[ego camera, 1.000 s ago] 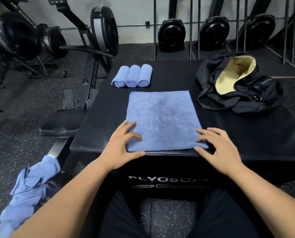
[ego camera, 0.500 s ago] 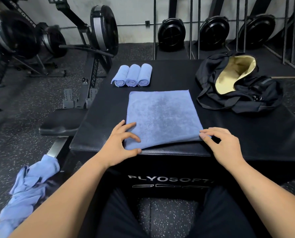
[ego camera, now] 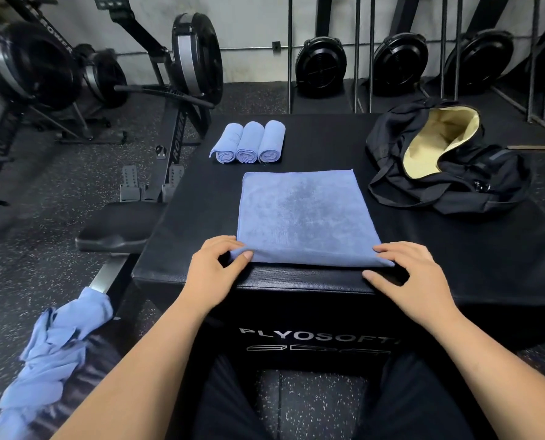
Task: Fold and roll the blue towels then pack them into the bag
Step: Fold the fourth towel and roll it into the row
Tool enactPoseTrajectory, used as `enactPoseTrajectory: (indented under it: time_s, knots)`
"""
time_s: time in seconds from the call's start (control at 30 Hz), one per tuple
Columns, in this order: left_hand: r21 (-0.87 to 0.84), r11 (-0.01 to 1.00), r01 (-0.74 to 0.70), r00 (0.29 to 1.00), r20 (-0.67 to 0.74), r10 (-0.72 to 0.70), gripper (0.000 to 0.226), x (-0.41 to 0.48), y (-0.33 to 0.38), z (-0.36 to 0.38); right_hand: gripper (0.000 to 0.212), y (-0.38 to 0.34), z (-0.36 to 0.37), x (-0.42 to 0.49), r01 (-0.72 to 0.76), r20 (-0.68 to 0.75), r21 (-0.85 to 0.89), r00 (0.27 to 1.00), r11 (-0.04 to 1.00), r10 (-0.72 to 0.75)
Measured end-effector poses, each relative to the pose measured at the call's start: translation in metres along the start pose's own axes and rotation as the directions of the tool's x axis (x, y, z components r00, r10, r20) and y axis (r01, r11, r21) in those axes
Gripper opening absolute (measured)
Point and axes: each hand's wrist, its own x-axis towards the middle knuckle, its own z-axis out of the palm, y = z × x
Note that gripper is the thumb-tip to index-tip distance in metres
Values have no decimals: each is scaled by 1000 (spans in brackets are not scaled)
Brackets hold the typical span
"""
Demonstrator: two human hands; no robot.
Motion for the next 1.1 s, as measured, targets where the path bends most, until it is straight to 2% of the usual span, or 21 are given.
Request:
enactPoseTrajectory:
  time_s: [0.1, 0.2, 0.37, 0.53, 0.63, 0.73, 0.83, 0.93, 0.97, 1.03, 1.1]
  knots:
    - [-12, 995, 96, 994, -59, -96, 6, -2, 1, 2, 20, 1, -1, 1, -35, -22, 25, 999, 999, 35]
    - [11, 995, 99, 986, -138, -96, 6, -2, 0, 6, 12, -2, -1, 9, -191, -28, 135, 980, 972, 197]
    - [75, 993, 88, 978, -197, -72, 17, -13, 8, 12, 11, -7, -5, 9, -270, -39, 179, 959, 946, 281]
    - [37, 993, 108, 982, -162, -101, 14, -34, 12, 2, 9, -15, -17, -1, -269, -51, 206, 957, 941, 285]
    - [64, 995, 79, 993, -89, -74, 17, -42, 8, -12, 11, -16, -22, -13, -250, 1, 211, 967, 945, 256]
    - [-66, 989, 129, 991, -12, -130, 20, -35, 14, -24, 13, -17, -28, -10, -241, 38, 296, 970, 924, 241]
    - [-86, 984, 155, 984, -74, -162, 21, -8, 30, -28, 12, -24, -30, 22, -212, -49, 335, 969, 918, 241]
    - [-51, 976, 213, 966, -138, -218, 11, 24, 40, -21, 9, -29, -22, 59, -232, -41, 224, 968, 947, 247]
    - [-5, 970, 243, 964, -112, -242, 7, 30, 41, -17, 10, -27, -17, 67, -249, -2, 168, 968, 954, 252]
    - [144, 955, 260, 965, -16, -260, 13, 34, 40, -9, 13, -23, -5, 76, -265, 94, 51, 961, 963, 260]
    - [218, 945, 245, 965, 44, -260, 17, 29, 40, -4, 13, -20, 5, 73, -283, 128, -12, 951, 959, 282]
